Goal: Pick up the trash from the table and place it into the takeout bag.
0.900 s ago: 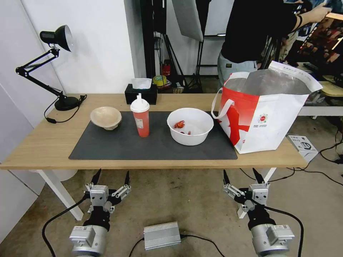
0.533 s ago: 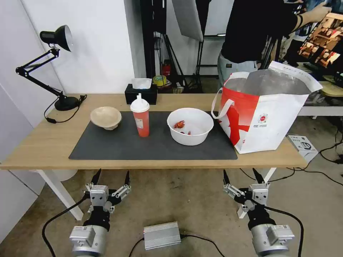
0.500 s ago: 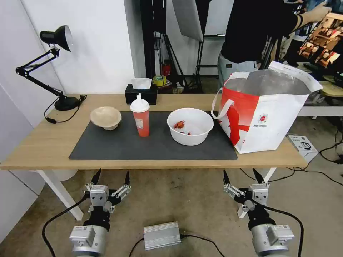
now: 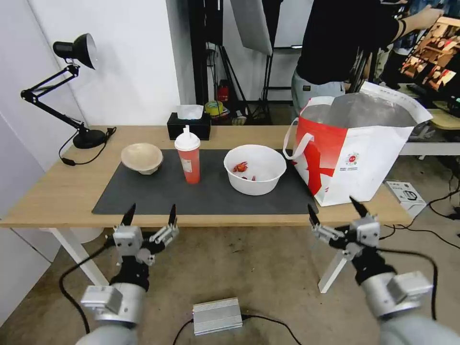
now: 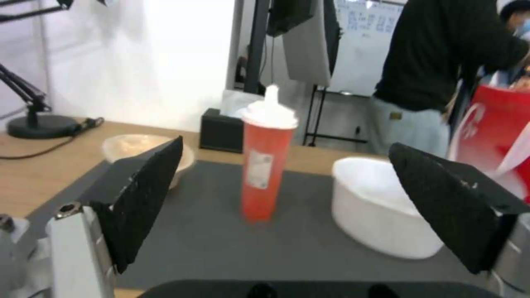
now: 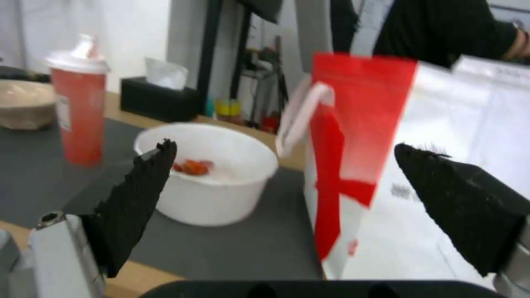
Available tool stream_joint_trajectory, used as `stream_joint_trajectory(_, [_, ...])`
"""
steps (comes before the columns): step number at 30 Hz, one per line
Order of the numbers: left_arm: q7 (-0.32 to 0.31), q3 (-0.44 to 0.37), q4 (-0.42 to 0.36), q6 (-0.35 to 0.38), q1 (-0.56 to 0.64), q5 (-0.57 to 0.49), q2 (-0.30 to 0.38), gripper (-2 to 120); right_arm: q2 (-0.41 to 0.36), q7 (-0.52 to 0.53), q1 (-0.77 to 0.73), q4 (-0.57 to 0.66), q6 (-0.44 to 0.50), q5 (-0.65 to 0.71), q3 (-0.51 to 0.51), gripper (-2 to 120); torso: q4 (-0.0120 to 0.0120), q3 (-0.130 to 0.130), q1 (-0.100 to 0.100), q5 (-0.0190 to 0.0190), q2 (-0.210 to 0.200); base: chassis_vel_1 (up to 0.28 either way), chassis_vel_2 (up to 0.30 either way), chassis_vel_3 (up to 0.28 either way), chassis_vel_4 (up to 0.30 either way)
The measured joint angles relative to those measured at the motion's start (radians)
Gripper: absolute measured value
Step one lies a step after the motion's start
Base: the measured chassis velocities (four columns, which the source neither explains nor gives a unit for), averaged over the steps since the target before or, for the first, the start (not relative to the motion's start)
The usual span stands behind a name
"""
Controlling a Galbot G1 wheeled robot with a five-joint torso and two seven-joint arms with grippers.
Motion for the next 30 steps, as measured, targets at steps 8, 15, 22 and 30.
stream_joint_trajectory(8, [-0.046,0.017,-0.009,0.008,-0.023,-0.047,0.044,100,-0.005,-0.008,0.003,-0.007,-0.003,0.002,-0.006,100,-0.0002,0.0,0.0,-0.0001,0.0,0.0,0.0,0.0,0.0])
stream_joint_trajectory(15, [-0.045,0.014,-0.009,0.008,-0.018,-0.043,0.042,100,-0.011,-0.031,0.018,-0.03,0.001,0.024,-0.023,100,-0.0003,0.0,0.0,-0.0001,0.0,0.0,0.0,0.0,0.0])
stream_joint_trajectory(22, [-0.052,-0.011,-0.006,0.071,0.005,-0.04,0.043,100,-0.06,-0.079,0.091,-0.076,0.012,0.156,-0.043,100,-0.0003,0.0,0.0,-0.0001,0.0,0.0,0.0,0.0,0.0])
stream_joint_trajectory(30, [-0.062,-0.035,-0.005,0.105,0.02,-0.041,0.044,100,-0.134,-0.083,0.189,-0.125,0.004,0.235,-0.057,100,-0.0002,0.0,0.0,-0.0001,0.0,0.0,0.0,0.0,0.0])
